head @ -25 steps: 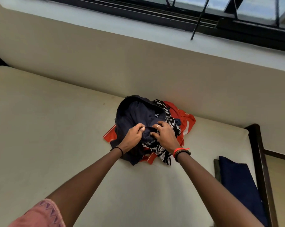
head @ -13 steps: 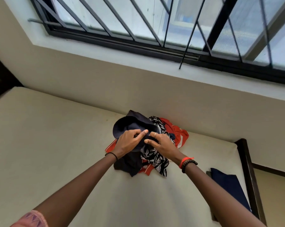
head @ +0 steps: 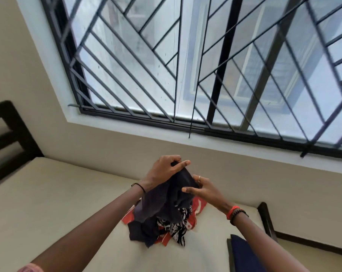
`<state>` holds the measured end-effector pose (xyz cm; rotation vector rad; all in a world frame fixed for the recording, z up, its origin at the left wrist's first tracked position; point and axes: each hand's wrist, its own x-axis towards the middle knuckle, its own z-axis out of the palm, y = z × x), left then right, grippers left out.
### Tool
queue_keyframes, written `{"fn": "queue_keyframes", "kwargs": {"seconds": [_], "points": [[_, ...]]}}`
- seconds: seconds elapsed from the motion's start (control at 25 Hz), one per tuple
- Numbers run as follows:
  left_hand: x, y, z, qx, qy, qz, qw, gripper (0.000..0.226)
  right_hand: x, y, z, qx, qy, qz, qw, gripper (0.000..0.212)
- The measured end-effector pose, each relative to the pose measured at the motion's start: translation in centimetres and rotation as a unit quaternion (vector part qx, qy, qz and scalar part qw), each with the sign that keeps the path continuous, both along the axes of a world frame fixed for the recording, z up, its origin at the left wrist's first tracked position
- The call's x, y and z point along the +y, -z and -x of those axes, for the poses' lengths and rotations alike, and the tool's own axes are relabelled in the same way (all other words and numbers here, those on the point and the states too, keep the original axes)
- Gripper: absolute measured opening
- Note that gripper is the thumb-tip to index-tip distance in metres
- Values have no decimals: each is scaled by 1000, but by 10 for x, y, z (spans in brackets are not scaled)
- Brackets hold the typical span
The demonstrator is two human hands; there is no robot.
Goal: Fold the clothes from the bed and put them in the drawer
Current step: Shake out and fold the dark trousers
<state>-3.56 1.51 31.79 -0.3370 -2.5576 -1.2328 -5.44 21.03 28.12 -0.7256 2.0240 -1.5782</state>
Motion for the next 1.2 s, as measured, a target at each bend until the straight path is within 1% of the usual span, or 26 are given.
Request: {"fn": "queue_keyframes", "kwargs": {"seconds": [0.04,0.12,0.2,0.32,0.4,0.44,0.52,0.64,0.72,0.84,0.96,1.08,1.2], "points": [[7,-21,-3,15,6,1,1000,47,10,-11,-4,3,-12,-8,1000,31],[21,-61,-12,30,15,13,999,50,31,-30,-13,15,-18,-22,999,20],[29,-89,-18,39,14,29,999,52,48,-52,-17,41,18,-13,999,13],[35,-123,-31,37,-32,68,996,55,74,-105,-19,108,103,35,988,20],[37,-142,-37,18,-38,108,993,54,86,-152,-21,131,120,74,981,23],[39,-153,-41,6,-20,121,992,50,92,-179,-24,144,119,83,979,23],[45,-176,-47,-1,34,104,994,44,101,-225,-31,174,111,72,976,23],[55,-223,-54,28,66,31,997,32,111,-267,-42,208,106,61,970,28],[64,-260,-61,58,79,-11,995,21,115,-281,-50,215,95,65,970,35],[73,-304,-64,101,91,-11,991,24,122,-282,-57,195,64,48,978,39],[71,-335,-70,150,72,-56,985,22,131,-262,-58,153,29,14,988,56],[56,-363,-73,212,20,-114,970,18,133,-239,-65,131,-7,-28,991,52],[36,-387,-75,249,-29,-133,959,18,126,-235,-70,105,-28,-50,993,50]]}}
